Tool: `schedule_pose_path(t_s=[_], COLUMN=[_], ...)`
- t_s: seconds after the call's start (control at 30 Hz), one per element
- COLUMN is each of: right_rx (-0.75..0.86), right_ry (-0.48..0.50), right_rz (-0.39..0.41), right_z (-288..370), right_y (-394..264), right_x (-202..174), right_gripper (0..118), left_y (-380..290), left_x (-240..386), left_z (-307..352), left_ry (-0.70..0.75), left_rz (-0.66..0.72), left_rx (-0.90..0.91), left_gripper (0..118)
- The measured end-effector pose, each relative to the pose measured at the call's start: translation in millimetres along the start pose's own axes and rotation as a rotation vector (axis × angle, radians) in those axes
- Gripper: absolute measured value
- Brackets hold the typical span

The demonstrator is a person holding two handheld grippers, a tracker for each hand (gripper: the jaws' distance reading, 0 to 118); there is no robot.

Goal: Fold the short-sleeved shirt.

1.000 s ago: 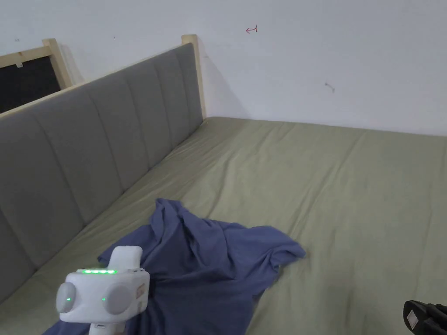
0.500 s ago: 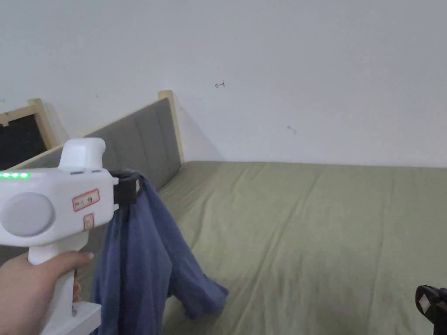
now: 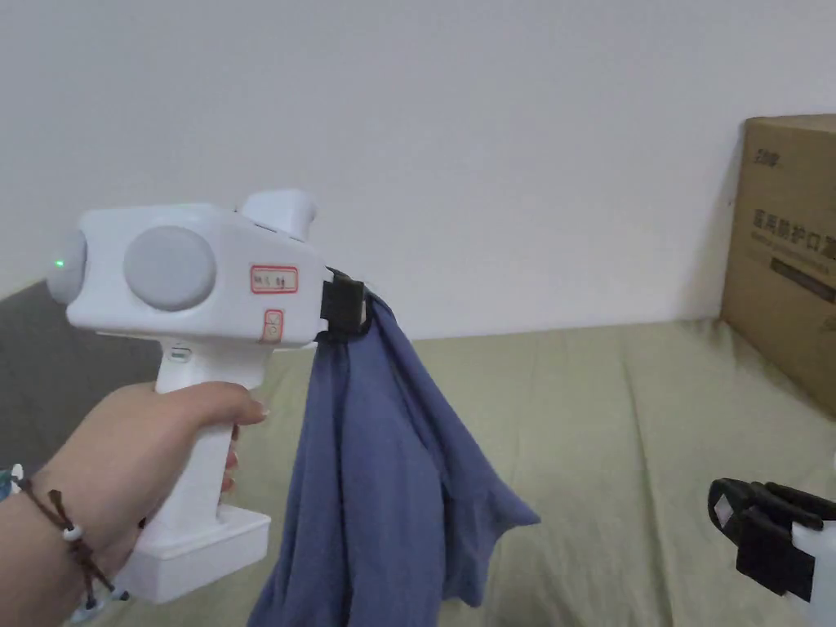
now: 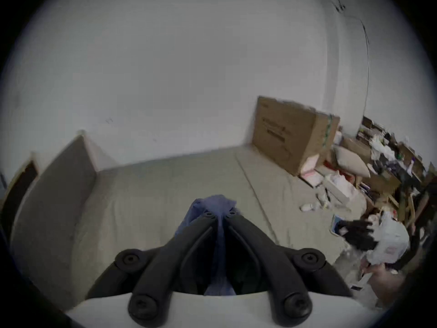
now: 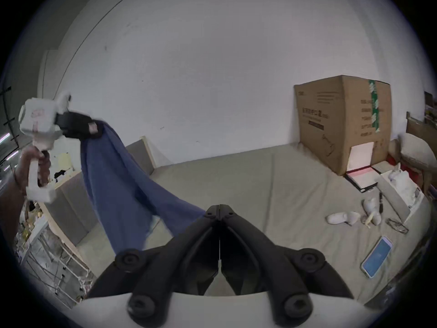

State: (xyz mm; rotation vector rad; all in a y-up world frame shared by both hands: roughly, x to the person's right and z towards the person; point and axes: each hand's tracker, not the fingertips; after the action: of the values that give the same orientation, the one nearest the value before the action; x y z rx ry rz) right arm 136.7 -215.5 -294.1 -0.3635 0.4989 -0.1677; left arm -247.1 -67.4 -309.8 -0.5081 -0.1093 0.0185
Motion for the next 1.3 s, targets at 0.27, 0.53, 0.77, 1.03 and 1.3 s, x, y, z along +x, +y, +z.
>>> schedule_pose_path(t_s=[0.27, 0.53, 0.77, 1.03, 1.3], right_rx=[-0.089, -0.188, -0.160, 0.079, 0.194], right_ry=[-0.085, -0.097, -0.062, -0.054, -0.102], right_rz=[-0.045, -0.078, -0.074, 0.026, 0.060], right_z=[-6, -20, -23, -1, 10], right_y=[-32, -60, -48, -33, -41], right_x=[46, 63, 45, 2, -23], right_gripper=[0, 0, 0, 0, 0], left_y=[-151, -208, -144, -188, -245], left_x=[53, 49, 12, 10, 13], left_z=[-216, -243, -143, 22, 59], left_ry=[-0.220, -0.259, -0.225, 0.247, 0.374], left_rz=[0.224, 0.379, 0.385, 0.212, 0.177], left_rx=[-0.616, -0.716, -0.330, 0.349, 0.347], left_gripper=[0, 98, 97, 30, 0])
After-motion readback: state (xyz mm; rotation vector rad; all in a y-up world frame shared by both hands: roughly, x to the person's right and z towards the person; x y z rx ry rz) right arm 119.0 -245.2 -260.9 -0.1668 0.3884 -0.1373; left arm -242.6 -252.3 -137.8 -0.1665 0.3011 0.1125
